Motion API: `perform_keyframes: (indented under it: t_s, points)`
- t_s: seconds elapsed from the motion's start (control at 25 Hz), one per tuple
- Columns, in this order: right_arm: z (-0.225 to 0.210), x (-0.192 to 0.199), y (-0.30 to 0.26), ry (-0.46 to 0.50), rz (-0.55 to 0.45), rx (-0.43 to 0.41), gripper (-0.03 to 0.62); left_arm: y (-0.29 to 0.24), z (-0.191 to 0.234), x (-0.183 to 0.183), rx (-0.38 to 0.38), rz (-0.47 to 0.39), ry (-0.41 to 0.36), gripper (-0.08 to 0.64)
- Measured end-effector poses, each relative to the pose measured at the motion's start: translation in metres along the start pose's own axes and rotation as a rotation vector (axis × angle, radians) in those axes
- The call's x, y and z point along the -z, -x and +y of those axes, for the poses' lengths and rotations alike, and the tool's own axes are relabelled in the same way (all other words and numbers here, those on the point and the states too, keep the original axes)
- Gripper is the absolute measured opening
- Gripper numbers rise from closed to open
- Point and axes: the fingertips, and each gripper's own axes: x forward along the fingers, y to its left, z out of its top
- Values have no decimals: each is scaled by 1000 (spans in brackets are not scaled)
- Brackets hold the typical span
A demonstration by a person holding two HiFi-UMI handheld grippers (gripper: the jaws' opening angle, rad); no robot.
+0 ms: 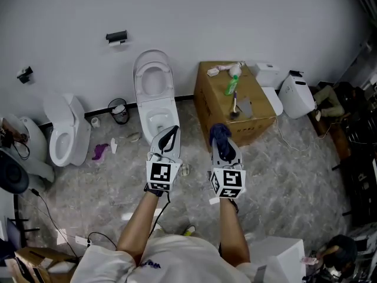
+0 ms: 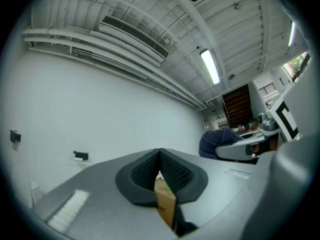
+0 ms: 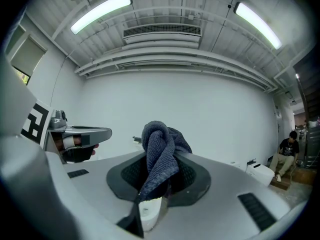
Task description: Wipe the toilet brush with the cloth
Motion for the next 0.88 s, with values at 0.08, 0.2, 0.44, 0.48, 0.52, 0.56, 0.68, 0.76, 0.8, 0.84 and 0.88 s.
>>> perform_keyframes:
  t_s: [0.08, 0.2, 0.44, 0.48, 0.52, 0.56, 0.68, 0.76, 0.8, 0.84, 0.88]
  points:
    - [-2, 1, 1, 1, 4, 0, 92, -1, -3, -1, 4, -2, 1, 2]
    - [-4, 1, 2, -1, 5, 2, 92, -3, -6, -1, 10, -1, -4, 2]
    - [-9, 3, 4, -9, 8, 1, 91, -4, -15, 0, 18, 4, -8, 2]
    - [-10, 3, 4, -8, 10, 2, 91, -4, -17, 1, 21, 4, -6, 2]
    - [-11, 3, 3, -8, 12, 3, 91, -5, -18, 1, 23, 4, -4, 2]
    - [-11, 4, 3, -9, 12, 4, 91, -5, -18, 1, 24, 4, -3, 2]
    - [-11, 4, 2, -11, 14, 4, 91, -6, -18, 0, 25, 2, -1, 2]
    - [-11, 4, 3, -13, 15, 4, 91, -6, -17, -1, 23, 0, 0, 2]
    - [-11, 4, 3, -13, 15, 4, 91, -6, -17, -2, 22, -2, 1, 2]
    - [-11, 4, 3, -12, 15, 4, 91, -6, -17, -2, 21, -3, 1, 2]
    - [-11, 4, 3, -11, 14, 4, 91, -6, -16, -2, 21, -3, 1, 2]
